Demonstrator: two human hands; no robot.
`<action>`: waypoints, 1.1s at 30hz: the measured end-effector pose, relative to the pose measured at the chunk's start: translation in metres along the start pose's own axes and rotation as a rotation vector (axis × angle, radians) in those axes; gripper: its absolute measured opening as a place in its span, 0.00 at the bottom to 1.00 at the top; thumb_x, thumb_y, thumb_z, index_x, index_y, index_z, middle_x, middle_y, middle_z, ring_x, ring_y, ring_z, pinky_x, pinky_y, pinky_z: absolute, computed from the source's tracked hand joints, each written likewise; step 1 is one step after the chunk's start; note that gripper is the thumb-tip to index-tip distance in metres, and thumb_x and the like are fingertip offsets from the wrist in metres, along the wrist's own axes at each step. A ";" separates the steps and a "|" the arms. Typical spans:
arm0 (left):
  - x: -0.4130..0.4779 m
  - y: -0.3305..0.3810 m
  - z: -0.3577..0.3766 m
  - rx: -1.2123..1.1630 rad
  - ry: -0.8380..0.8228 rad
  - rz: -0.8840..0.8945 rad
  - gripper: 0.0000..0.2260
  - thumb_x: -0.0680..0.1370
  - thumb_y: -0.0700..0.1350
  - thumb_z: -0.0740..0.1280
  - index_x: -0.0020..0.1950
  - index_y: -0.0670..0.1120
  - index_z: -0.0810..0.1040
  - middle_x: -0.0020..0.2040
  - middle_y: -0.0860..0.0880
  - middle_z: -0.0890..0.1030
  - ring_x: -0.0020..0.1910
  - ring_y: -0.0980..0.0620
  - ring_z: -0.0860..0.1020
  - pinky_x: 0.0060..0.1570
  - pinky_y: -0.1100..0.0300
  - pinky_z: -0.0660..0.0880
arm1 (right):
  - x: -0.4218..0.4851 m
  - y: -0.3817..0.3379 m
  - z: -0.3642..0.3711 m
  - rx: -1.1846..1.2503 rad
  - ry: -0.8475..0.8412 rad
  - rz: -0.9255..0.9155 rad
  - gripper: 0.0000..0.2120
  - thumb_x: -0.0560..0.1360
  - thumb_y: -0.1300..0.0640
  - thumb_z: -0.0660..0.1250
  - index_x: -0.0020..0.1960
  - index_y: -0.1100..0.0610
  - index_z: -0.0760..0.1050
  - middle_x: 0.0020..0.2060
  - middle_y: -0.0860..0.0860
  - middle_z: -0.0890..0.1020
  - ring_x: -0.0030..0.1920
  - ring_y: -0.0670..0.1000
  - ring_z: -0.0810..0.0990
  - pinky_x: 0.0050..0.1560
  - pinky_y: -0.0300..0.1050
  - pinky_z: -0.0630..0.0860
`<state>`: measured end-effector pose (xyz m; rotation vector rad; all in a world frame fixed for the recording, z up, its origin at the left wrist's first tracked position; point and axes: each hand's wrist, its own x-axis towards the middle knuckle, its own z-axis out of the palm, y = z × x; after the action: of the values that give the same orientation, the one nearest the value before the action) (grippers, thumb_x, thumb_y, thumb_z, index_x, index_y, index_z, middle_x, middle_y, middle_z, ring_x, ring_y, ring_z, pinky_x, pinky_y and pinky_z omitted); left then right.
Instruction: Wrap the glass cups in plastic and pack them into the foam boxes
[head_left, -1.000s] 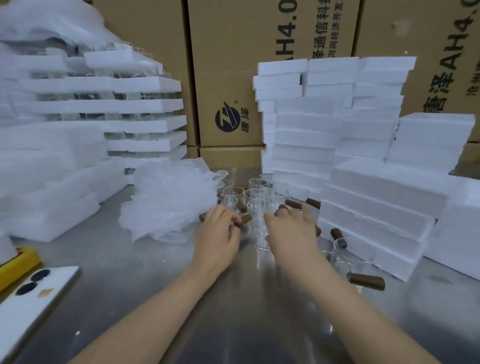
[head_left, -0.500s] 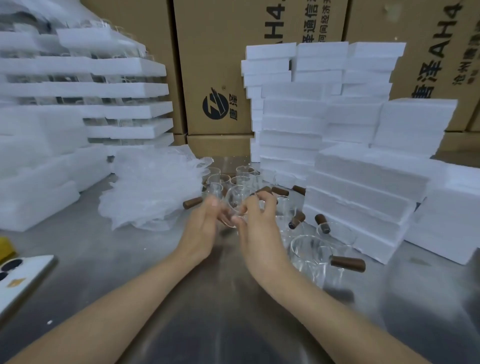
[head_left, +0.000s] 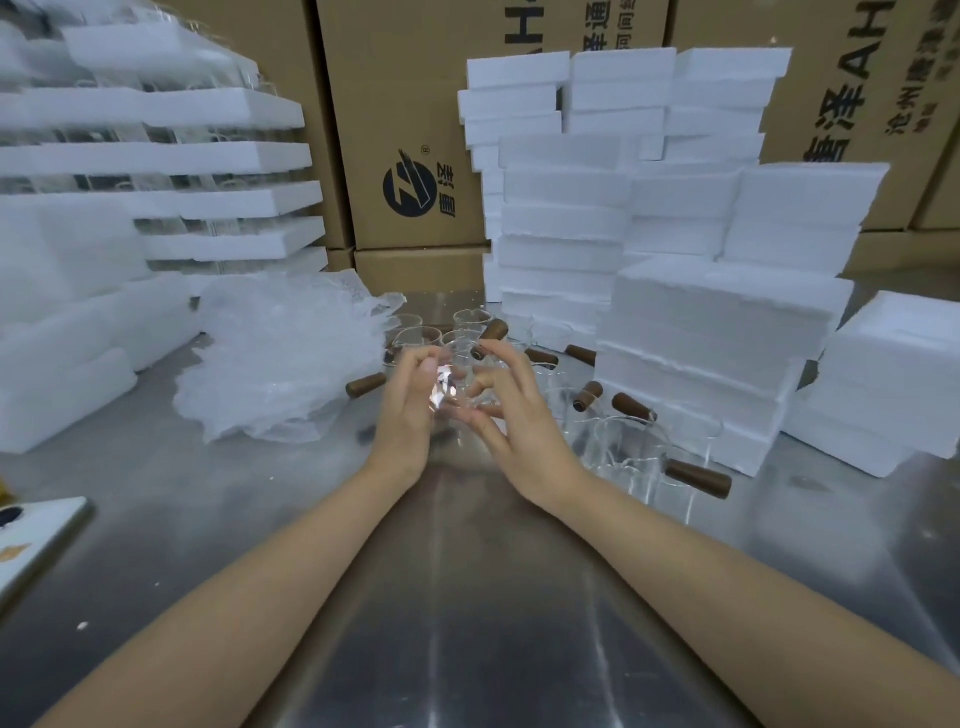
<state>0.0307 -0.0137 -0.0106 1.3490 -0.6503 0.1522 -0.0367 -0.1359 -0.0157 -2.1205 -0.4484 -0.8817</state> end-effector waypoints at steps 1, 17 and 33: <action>0.000 -0.001 -0.002 -0.041 -0.008 -0.033 0.15 0.75 0.58 0.60 0.53 0.49 0.75 0.44 0.54 0.81 0.44 0.51 0.81 0.40 0.58 0.77 | 0.000 0.002 0.000 0.039 0.013 -0.009 0.09 0.78 0.62 0.66 0.56 0.61 0.71 0.70 0.53 0.62 0.62 0.30 0.66 0.57 0.31 0.72; 0.010 0.024 -0.045 1.089 0.181 0.458 0.14 0.78 0.48 0.57 0.57 0.47 0.78 0.53 0.49 0.82 0.53 0.47 0.79 0.53 0.52 0.71 | -0.004 -0.007 0.001 0.499 0.045 0.297 0.34 0.66 0.54 0.78 0.63 0.33 0.64 0.58 0.42 0.77 0.60 0.42 0.77 0.58 0.38 0.75; 0.030 0.005 -0.102 1.410 0.409 0.120 0.09 0.78 0.41 0.65 0.53 0.43 0.83 0.47 0.43 0.78 0.52 0.41 0.71 0.46 0.53 0.54 | 0.000 -0.013 -0.005 1.343 -0.229 0.744 0.34 0.75 0.37 0.59 0.65 0.66 0.65 0.52 0.68 0.80 0.49 0.60 0.83 0.47 0.44 0.81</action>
<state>0.0885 0.0747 0.0016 2.5017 -0.2009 1.1060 -0.0460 -0.1317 -0.0064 -0.9454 -0.2005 0.1592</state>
